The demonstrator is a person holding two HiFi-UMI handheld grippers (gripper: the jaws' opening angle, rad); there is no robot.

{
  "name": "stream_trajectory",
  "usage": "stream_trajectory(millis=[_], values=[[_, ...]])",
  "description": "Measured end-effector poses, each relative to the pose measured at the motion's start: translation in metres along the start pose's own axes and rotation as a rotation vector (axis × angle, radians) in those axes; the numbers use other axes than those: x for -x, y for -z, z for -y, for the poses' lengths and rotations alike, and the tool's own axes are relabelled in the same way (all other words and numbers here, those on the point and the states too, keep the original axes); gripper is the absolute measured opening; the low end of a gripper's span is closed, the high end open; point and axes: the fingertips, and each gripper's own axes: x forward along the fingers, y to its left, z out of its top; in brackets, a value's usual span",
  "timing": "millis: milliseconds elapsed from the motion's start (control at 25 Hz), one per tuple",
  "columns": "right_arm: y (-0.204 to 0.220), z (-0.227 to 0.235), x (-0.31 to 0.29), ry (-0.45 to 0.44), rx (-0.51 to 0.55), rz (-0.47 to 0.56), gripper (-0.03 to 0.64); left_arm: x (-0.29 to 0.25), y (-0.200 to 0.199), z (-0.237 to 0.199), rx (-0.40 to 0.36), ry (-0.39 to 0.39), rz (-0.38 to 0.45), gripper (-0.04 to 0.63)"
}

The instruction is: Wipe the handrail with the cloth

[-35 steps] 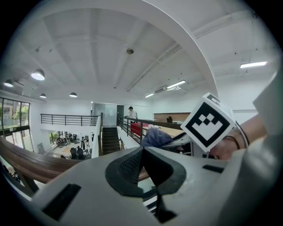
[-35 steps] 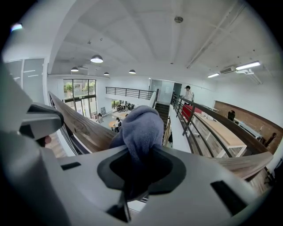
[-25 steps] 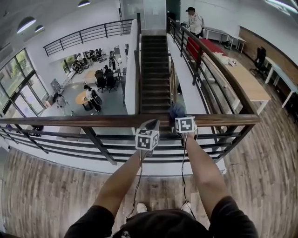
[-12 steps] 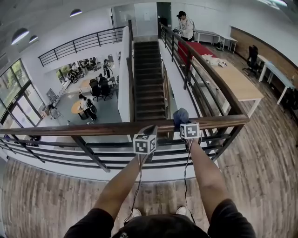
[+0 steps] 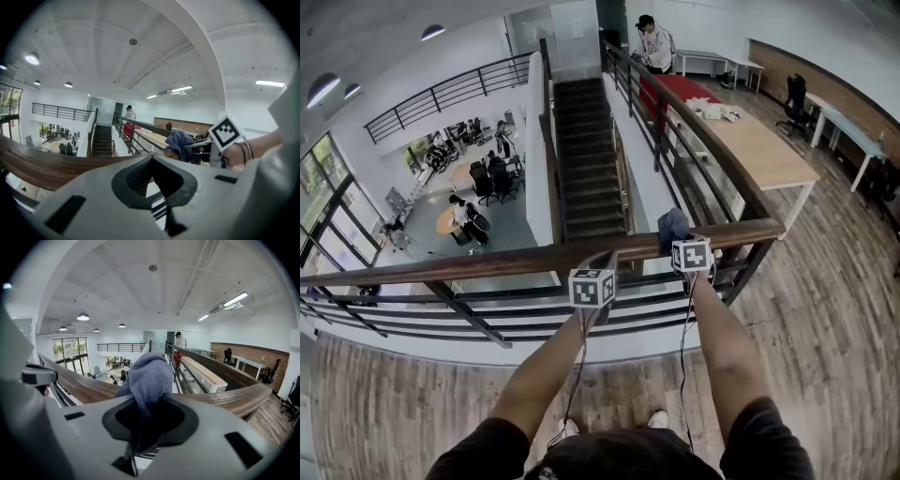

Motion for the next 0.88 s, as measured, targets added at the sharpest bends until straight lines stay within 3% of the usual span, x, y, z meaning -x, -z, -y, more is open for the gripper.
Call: stream_trajectory(millis=[440,880], values=[[0.019,0.143,0.011,0.088,-0.006,-0.013,0.081,-0.064,0.006,0.080,-0.001,0.027,-0.008,0.003],[0.028,0.244,0.021,0.153,0.005,-0.016,0.081,-0.105,0.010,0.147,-0.030,0.043,-0.034,0.003]])
